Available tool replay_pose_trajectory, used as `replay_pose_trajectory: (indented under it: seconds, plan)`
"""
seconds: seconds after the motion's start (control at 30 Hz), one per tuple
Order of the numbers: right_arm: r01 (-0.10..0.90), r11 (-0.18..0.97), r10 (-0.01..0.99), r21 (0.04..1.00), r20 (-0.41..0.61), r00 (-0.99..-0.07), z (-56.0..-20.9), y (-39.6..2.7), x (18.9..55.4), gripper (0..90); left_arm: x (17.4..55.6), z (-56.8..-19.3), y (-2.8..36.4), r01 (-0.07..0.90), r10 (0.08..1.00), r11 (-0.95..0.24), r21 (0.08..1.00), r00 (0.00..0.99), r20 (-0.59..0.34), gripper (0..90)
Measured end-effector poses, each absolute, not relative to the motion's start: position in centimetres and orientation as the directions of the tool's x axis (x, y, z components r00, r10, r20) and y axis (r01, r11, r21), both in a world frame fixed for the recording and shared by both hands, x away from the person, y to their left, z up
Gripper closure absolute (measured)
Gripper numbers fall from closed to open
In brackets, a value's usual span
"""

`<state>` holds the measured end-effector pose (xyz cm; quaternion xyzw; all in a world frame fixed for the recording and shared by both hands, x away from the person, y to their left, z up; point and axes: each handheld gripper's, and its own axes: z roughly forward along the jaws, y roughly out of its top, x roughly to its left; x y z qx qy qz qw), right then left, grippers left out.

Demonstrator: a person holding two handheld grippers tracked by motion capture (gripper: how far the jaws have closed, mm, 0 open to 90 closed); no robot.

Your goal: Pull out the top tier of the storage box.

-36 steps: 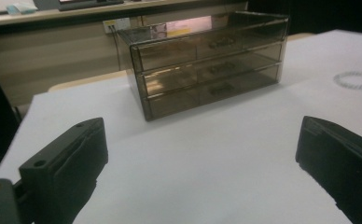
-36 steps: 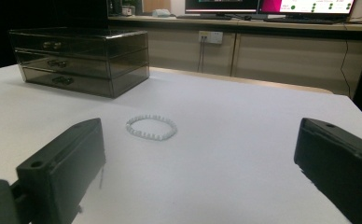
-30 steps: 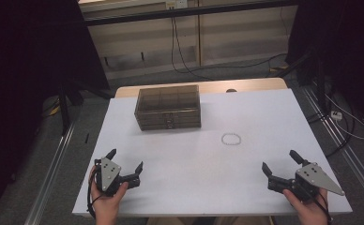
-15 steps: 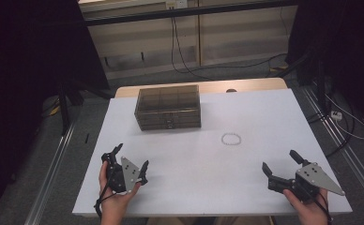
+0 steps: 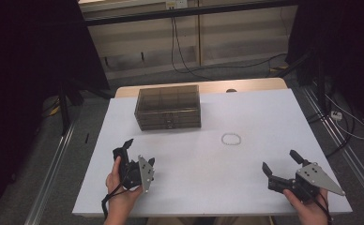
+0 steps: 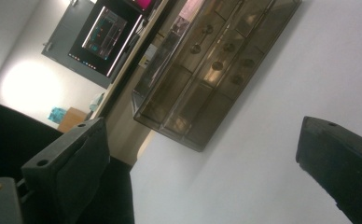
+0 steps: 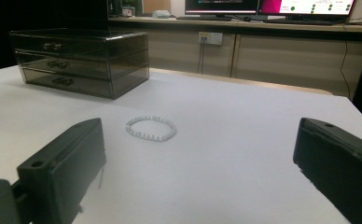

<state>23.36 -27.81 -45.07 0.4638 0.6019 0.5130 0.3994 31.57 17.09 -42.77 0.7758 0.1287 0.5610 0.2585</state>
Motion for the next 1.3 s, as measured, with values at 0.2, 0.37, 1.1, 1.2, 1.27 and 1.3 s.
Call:
replay_pose_trajectory:
  seconds: [0.2,0.37,1.1,1.2,1.27,1.3]
  plan:
    - [0.147,0.042,0.968,0.988,-0.004,-0.25,-45.1,-27.9,23.4,1.2,32.3,-42.5,16.5,-0.093,0.446,-0.862,0.498,0.328,0.833,2.9]
    - [0.148,0.04,0.969,0.988,-0.002,-0.249,-45.1,-28.0,23.4,1.3,32.9,-42.5,16.0,-0.105,0.439,-0.863,0.493,0.326,0.837,2.9]
    - [0.148,0.039,0.968,0.988,-0.001,-0.251,-45.1,-27.9,23.3,1.4,35.2,-42.7,14.3,-0.105,0.366,-0.906,0.41,0.294,0.883,5.2]
    - [0.148,0.04,0.968,0.988,-0.002,-0.252,-45.1,-27.9,23.3,1.4,35.5,-42.6,14.0,-0.106,0.354,-0.911,0.398,0.294,0.888,5.7]
    - [0.146,0.041,0.967,0.988,-0.002,-0.255,-45.1,-27.9,23.4,1.4,35.7,-42.6,13.8,-0.108,0.353,-0.911,0.398,0.293,0.888,5.8]
    - [0.148,0.04,0.967,0.988,-0.001,-0.254,-45.1,-27.9,23.3,1.4,35.8,-42.7,13.7,-0.112,0.355,-0.909,0.401,0.294,0.887,5.8]
